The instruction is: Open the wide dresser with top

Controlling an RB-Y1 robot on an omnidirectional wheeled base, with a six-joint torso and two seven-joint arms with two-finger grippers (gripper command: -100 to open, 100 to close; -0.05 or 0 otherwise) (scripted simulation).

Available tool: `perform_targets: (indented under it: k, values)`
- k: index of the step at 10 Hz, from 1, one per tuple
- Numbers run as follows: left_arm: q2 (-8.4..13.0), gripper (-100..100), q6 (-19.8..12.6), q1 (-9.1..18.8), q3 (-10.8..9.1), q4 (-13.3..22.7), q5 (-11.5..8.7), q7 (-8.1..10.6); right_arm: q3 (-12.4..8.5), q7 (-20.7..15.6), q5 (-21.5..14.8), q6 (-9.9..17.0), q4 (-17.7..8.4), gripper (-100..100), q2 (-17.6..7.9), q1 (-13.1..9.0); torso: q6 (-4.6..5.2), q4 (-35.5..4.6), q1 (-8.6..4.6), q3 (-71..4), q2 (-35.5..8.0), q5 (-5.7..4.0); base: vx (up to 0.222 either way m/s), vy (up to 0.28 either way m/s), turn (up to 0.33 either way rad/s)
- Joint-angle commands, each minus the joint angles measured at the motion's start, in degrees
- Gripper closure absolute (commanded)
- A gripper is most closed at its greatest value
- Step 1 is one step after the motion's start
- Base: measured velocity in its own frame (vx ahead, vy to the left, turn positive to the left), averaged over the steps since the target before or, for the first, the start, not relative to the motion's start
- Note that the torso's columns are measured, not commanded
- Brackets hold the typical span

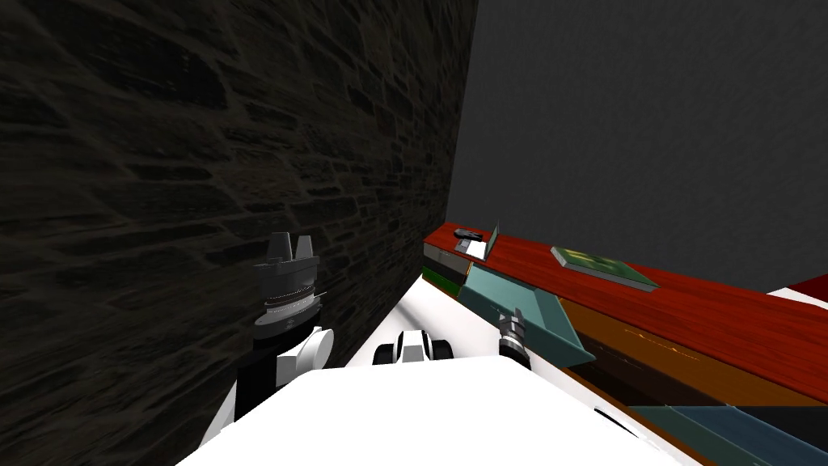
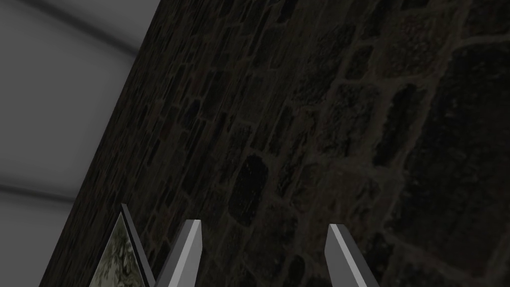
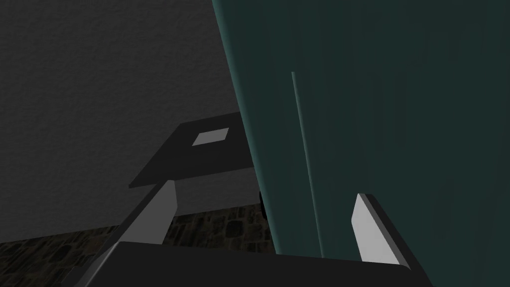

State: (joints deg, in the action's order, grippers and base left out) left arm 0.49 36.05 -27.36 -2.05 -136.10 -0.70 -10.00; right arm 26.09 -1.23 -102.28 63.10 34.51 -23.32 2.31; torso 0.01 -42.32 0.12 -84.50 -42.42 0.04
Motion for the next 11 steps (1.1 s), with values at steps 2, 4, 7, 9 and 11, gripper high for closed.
perform_targets:
  k: [2,4,7,9,11]
  values:
    - [0.0,0,0.0,0.0,0.01,0.0,0.0,0.0,-1.0,-0.5,2.9,-5.6,0.7,-100,-4.5,-3.1,0.0,0.0,0.05,0.0,0.0,0.01,-0.104,0.119,0.02]
    - [0.0,0,0.0,0.0,0.0,0.0,0.0,0.0,-1.0,-0.5,2.9,-5.6,0.7,-100,-4.5,-3.1,-0.06,-0.2,0.17,-0.1,0.0,0.32,-0.043,0.042,0.007]
    - [0.0,0,0.0,0.0,-0.01,0.0,0.0,0.0,-0.9,-0.6,3.3,-6.9,0.7,0,-4.9,-3.2,0.02,-0.2,0.22,0.0,-0.1,0.29,-0.017,0.009,0.01]
    - [0.0,0,0.0,0.0,-0.01,0.0,0.0,0.0,-0.8,-0.6,3.4,-7.1,0.6,0,-4.7,-3.0,0.01,-0.1,0.1,0.0,0.0,0.18,0.0,0.0,0.0]
    - [0.0,0,0.0,0.0,-0.01,0.0,0.0,0.0,-0.7,-0.7,3.4,-7.3,0.5,0,-4.6,-2.9,0.0,-0.1,0.02,0.0,0.0,0.11,0.0,0.0,0.0]
